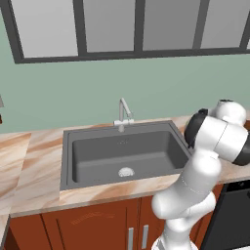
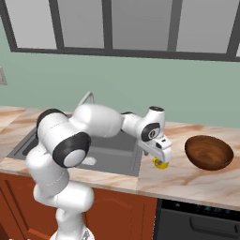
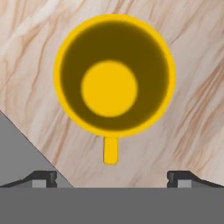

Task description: Pick the mug and place it in the sink. Pick the bowl and place it in the open cabinet and then close the cabinet.

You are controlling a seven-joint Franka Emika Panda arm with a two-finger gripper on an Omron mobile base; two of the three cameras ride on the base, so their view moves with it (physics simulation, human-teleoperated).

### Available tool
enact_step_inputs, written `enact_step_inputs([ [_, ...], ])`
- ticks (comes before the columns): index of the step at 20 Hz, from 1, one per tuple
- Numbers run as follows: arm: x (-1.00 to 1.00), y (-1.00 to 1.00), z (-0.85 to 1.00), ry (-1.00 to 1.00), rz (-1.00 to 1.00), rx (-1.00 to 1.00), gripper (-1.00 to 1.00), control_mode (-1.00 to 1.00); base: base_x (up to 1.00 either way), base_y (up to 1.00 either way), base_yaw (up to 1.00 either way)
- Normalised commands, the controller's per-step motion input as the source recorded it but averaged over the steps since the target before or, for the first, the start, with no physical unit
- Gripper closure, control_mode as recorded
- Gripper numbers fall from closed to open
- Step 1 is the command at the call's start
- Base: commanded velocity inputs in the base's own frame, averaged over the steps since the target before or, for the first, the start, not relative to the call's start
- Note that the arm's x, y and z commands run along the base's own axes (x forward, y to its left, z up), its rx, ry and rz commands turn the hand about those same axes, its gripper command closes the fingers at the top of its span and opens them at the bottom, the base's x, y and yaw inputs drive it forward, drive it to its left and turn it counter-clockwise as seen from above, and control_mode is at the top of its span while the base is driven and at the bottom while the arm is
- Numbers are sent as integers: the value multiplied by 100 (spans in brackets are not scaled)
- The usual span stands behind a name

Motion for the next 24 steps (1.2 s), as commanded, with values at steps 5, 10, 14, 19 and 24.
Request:
enact_step_inputs([
  [5, 9, -7, -9, 0, 0, 0, -100, -100, 0, 0, 0],
  [10, 0, -8, -16, 0, 0, 0, -100, -100, 0, 0, 0],
  [14, 0, -5, -19, 0, 0, 1, -100, -100, 0, 0, 0],
  [19, 6, -7, -15, 1, 0, 2, -100, -100, 0, 0, 0],
  [24, 8, -4, -9, 0, 0, 2, 100, -100, 0, 0, 0],
])
